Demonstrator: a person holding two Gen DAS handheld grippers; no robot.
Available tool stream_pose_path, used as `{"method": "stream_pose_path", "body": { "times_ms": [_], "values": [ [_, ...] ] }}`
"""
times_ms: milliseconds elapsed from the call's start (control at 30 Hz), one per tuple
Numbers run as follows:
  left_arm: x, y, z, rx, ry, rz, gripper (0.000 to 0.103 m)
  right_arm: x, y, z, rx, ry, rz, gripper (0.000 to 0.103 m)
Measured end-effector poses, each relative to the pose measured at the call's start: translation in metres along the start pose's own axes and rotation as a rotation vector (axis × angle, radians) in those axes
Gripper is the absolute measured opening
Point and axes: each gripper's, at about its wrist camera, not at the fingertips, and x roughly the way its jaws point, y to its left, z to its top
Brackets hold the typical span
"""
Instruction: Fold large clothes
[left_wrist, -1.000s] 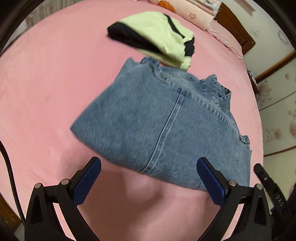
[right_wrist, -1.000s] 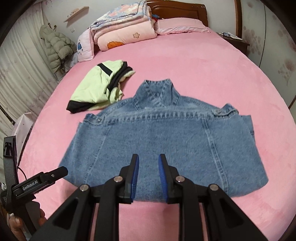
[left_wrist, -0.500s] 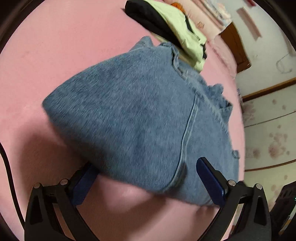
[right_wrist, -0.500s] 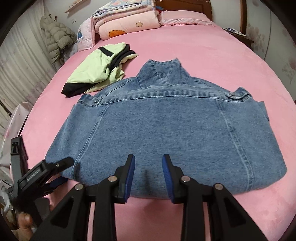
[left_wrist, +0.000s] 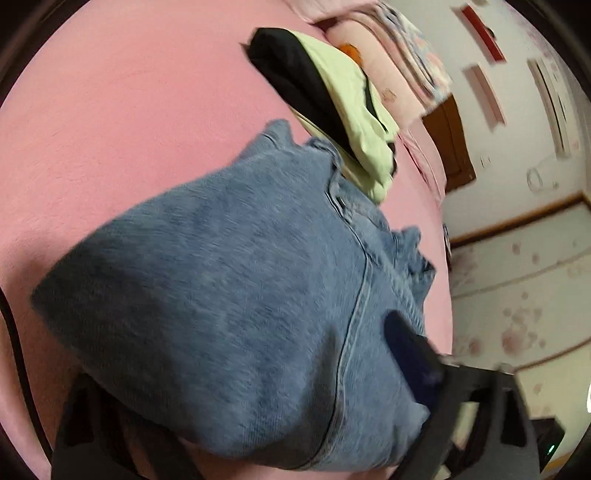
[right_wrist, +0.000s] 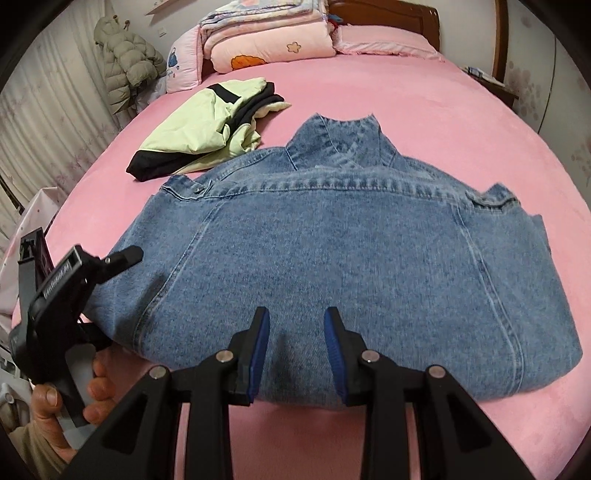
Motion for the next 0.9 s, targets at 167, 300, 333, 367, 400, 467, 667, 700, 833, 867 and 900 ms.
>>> {"method": "stream_pose_path", "body": {
  "times_ms": [167, 300, 333, 367, 400, 467, 667, 700, 833, 867, 900],
  "values": [
    [0.002, 0.007, 0.006, -0.029, 0.039, 0.036, 0.024, 0.004, 0.005, 0.009, -0.033, -0.028, -0.031, 0.019],
    [-0.01, -0.03, 0.004, 0.158, 0.02, 0.092, 0.014, 0.007, 0.002, 0.014, -0.028, -0.044, -0.085, 0.01],
    [-0.016, -0.042, 0.004, 0.207, 0.009, 0.093, 0.013, 0.008, 0.0, 0.014, -0.028, -0.039, -0.105, 0.006],
    [-0.021, -0.053, 0.002, 0.248, -0.001, 0.091, 0.012, 0.009, -0.001, 0.014, -0.026, -0.034, -0.115, 0.005],
    [-0.026, -0.066, 0.0, 0.297, -0.012, 0.089, 0.012, 0.01, -0.003, 0.012, -0.02, -0.023, -0.12, 0.004],
    [-0.033, -0.086, -0.004, 0.372, -0.029, 0.086, 0.011, 0.012, -0.006, 0.009, -0.012, -0.008, -0.115, 0.002],
    [-0.048, -0.137, -0.022, 0.563, -0.044, 0.028, 0.011, 0.039, -0.017, -0.01, 0.007, 0.071, -0.101, 0.001],
    [-0.049, -0.149, -0.028, 0.605, -0.042, 0.011, 0.011, 0.044, -0.021, -0.013, 0.022, 0.067, -0.084, 0.001],
    [-0.052, -0.186, -0.046, 0.705, -0.026, -0.061, 0.01, 0.052, -0.031, -0.017, 0.079, 0.04, -0.02, 0.001],
    [-0.052, -0.195, -0.05, 0.726, -0.022, -0.076, 0.01, 0.052, -0.032, -0.017, 0.085, 0.036, -0.005, 0.001],
    [-0.049, -0.208, -0.059, 0.757, -0.015, -0.094, 0.01, 0.053, -0.036, -0.018, 0.098, 0.03, 0.022, 0.001]
  ]
}}
